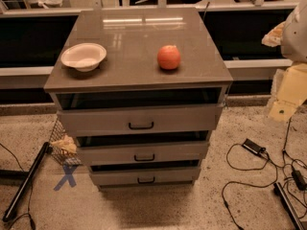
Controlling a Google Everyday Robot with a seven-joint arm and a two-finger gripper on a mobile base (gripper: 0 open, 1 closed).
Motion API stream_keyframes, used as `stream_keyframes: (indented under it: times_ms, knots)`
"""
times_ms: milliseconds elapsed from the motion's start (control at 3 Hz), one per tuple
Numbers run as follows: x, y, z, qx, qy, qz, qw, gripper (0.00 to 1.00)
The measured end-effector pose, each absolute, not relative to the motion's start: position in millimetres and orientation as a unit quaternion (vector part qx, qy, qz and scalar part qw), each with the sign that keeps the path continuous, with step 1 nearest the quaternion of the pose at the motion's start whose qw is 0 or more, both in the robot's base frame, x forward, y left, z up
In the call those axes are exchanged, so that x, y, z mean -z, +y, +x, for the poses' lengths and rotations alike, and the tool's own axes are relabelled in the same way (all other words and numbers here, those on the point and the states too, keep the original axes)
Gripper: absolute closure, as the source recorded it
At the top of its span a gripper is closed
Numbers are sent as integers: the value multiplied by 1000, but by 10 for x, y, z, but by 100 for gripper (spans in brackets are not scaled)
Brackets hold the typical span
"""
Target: Open bottom drawer
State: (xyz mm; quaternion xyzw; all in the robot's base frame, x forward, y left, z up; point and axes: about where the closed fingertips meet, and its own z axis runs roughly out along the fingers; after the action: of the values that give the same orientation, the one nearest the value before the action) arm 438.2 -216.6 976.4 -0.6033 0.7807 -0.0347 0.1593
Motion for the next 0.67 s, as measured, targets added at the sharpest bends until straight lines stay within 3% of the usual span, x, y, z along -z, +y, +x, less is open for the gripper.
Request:
stream_keyframes:
  times_ms: [667]
  knots:
    - [-9316, -2452, 4432, 43, 801, -578, 146, 0]
